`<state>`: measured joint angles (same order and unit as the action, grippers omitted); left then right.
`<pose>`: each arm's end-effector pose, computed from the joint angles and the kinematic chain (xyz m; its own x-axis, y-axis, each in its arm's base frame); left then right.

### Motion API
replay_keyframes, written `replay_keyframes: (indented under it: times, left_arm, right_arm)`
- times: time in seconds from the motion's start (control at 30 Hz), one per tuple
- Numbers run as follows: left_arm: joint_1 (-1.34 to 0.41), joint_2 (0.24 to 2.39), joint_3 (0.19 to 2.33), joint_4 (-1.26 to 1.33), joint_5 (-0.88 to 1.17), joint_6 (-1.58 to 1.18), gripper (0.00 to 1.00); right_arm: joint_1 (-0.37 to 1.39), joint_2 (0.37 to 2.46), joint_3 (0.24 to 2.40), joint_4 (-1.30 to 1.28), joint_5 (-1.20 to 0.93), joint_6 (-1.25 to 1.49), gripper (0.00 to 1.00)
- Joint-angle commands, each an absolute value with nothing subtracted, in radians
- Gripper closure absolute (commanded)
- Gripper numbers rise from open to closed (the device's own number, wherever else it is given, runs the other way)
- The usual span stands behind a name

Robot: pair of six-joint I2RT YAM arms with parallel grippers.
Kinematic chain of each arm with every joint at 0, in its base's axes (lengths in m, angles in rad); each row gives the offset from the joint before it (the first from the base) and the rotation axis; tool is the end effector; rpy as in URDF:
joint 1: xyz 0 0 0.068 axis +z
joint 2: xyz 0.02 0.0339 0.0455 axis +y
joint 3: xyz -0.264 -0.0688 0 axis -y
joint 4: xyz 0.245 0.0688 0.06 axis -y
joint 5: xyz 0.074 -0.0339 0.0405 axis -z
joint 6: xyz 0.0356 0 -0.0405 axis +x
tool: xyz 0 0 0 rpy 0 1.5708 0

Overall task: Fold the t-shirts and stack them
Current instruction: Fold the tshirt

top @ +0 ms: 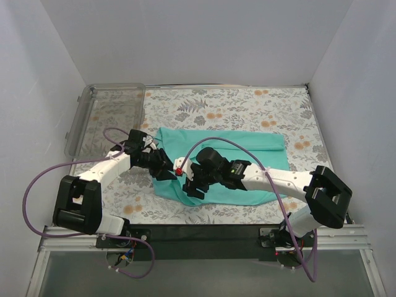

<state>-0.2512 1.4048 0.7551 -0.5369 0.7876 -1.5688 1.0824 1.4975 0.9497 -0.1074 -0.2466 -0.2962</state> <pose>0.2310 -0.0853 0.1815 -0.4344 -0.6169 0.6563 -0.8971 0.2317 -0.3761 0.1458 0.2929 0.2343 0.0030 -0.5976 -0.8018 -0.9894 0.1147 -0.0892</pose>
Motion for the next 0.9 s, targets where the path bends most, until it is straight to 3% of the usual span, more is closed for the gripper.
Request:
replay_keyframes:
  times: [0.0, 0.07, 0.2, 0.37, 0.47, 0.73, 0.87]
  left_arm:
    - [-0.235, 1.348, 0.869, -0.629, 0.715, -1.334, 0.63]
    - [-0.236, 1.300, 0.925, -0.691, 0.596, -1.222, 0.59]
    - [-0.236, 1.174, 0.916, -0.669, 0.494, -0.920, 0.57]
    - [-0.316, 1.028, 0.847, -0.511, 0.381, -0.831, 0.50]
    - [-0.318, 0.921, 0.801, -0.442, 0.266, -0.821, 0.50]
    - [-0.318, 0.629, 0.762, -0.446, 0.046, -0.893, 0.45]
    - [-0.316, 0.514, 0.756, -0.474, 0.023, -0.960, 0.42]
  right_arm:
    - [1.089, 1.473, 0.937, -0.067, -0.287, -0.261, 0.40]
    - [1.086, 1.457, 0.956, -0.127, -0.351, -0.429, 0.39]
    - [0.975, 1.451, 1.038, -0.458, -0.721, -0.745, 0.39]
    - [0.927, 1.466, 1.017, -0.425, -0.738, -0.755, 0.40]
    - [0.985, 1.502, 1.025, -0.344, -0.652, -0.631, 0.43]
    - [1.169, 1.580, 1.080, -0.201, -0.172, -0.427, 0.43]
    - [1.216, 1.634, 1.083, -0.209, -0.104, -0.402, 0.42]
